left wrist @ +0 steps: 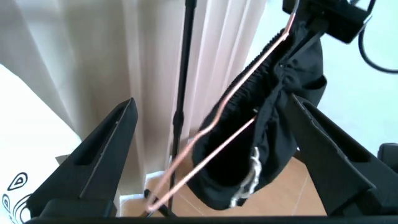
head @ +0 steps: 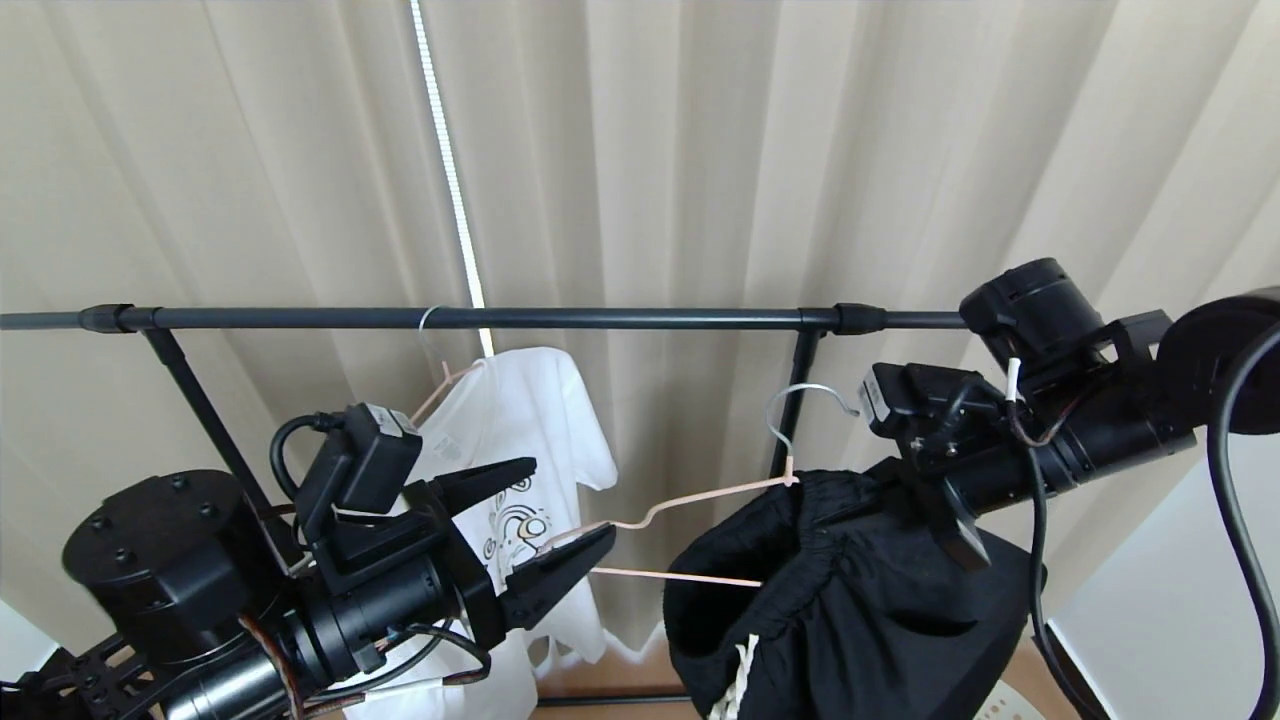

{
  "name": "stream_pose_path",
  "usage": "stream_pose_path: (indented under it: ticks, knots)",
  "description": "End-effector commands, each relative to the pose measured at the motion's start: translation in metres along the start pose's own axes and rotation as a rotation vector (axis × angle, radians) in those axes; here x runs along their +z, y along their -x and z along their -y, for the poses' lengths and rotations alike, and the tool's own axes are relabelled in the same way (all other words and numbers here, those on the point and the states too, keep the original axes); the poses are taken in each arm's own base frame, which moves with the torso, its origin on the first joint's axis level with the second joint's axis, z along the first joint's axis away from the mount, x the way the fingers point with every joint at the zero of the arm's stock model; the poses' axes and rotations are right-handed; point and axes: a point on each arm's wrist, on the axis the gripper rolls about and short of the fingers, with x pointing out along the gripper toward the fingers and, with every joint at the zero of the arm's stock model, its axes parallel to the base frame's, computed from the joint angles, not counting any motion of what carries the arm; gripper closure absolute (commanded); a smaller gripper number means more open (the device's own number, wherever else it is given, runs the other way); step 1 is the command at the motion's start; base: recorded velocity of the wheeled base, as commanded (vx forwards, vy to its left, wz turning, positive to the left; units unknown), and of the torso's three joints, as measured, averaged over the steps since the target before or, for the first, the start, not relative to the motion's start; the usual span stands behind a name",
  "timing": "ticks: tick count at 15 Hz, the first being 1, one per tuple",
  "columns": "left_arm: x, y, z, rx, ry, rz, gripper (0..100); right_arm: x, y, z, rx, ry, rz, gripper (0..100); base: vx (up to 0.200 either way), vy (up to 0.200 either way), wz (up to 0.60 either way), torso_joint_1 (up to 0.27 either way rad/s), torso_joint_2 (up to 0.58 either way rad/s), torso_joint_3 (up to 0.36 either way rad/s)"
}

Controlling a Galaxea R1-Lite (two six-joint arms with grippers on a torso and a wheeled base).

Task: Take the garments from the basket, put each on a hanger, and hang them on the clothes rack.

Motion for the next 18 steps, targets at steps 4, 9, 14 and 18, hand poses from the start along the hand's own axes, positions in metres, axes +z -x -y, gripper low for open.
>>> stream_pose_path:
  ticks: [4, 9, 14, 18]
  knots:
    - [-0.003, -0.008, 0.012, 0.008, 0.002, -0.010, 0, -0.011, 0.008, -0.007, -0.102, -0.102, 0.072, 100, 0.000, 0.000, 0.00, 0.000, 0.00, 0.000]
    - [-0.026, -0.011, 0.019, -0.022, -0.020, -0.111, 0, -0.006, 0.024, -0.012, -0.144, -0.110, 0.114, 100, 0.000, 0.000, 0.00, 0.000, 0.00, 0.000]
    - [-0.053, -0.025, 0.029, -0.005, -0.023, -0.215, 0, 0.003, 0.037, -0.020, -0.156, -0.181, 0.173, 100, 0.000, 0.000, 0.00, 0.000, 0.00, 0.000]
    - [-0.062, -0.034, 0.028, 0.033, -0.018, -0.238, 0, 0.003, 0.039, -0.024, -0.192, -0.184, 0.229, 100, 0.000, 0.000, 0.00, 0.000, 0.00, 0.000]
